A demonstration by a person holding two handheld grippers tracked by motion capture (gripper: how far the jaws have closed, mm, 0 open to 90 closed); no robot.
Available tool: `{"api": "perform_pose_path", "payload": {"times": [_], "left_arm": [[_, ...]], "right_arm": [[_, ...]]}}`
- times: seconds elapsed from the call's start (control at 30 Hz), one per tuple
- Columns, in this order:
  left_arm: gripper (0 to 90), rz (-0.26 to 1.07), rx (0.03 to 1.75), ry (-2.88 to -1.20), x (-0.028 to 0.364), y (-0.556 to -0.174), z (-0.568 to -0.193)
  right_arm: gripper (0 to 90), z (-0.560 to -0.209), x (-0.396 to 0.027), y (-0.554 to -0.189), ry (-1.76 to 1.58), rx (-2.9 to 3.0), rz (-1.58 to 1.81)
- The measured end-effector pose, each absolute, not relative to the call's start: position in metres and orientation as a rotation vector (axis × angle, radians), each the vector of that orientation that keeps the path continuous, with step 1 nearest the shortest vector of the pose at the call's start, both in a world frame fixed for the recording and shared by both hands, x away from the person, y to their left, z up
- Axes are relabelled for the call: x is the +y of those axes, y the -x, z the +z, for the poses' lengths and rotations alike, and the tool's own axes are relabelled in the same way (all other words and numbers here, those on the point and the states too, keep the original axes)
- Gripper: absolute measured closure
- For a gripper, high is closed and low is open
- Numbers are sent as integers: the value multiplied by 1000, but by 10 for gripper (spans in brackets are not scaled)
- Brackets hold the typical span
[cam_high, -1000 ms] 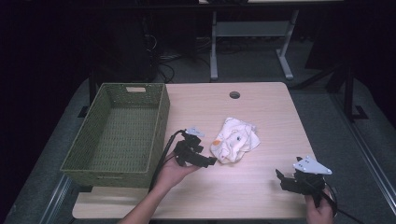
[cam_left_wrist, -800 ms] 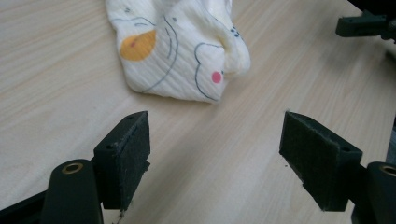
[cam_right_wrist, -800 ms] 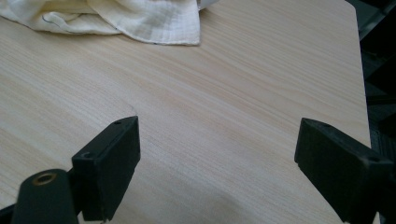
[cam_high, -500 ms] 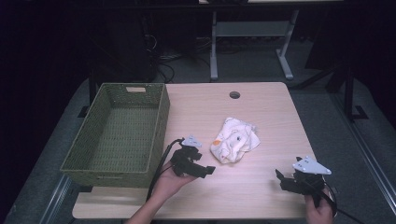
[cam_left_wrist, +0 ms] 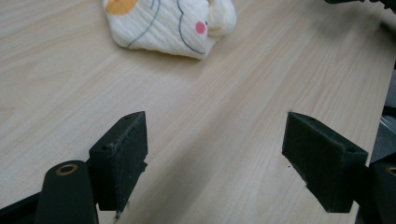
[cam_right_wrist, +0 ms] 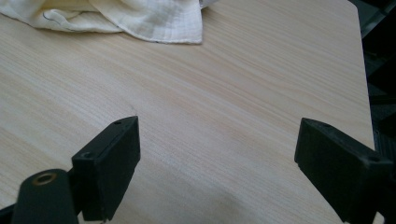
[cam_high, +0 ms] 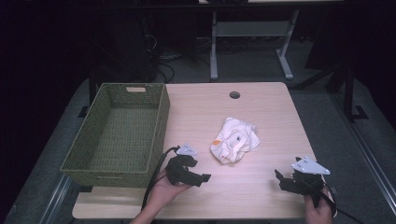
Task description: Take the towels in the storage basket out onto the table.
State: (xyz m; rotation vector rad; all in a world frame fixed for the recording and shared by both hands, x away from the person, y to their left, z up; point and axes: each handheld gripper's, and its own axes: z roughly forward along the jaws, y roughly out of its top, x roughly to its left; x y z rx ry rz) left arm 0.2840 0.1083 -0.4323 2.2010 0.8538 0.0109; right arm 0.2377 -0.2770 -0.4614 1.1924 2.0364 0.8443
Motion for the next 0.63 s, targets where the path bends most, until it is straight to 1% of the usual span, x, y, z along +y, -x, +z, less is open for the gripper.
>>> {"api": "perform_pose_path", "payload": {"times": [0.07, 0.3, 0.5, 0.63], "left_arm": [[218, 22, 835, -2220, 110, -281, -434], [218, 0, 856, -2203, 116, -271, -444], [217, 76, 860, -2166, 119, -270, -441], [217, 79, 860, -2159, 119, -270, -442]], "right_arm": [[139, -461, -276, -237, -1192, 2036, 846], [139, -462, -278, -235, -1206, 2023, 862], [139, -462, -277, -235, -1203, 2027, 871], [139, -463, -277, -236, -1204, 2033, 872]]}}
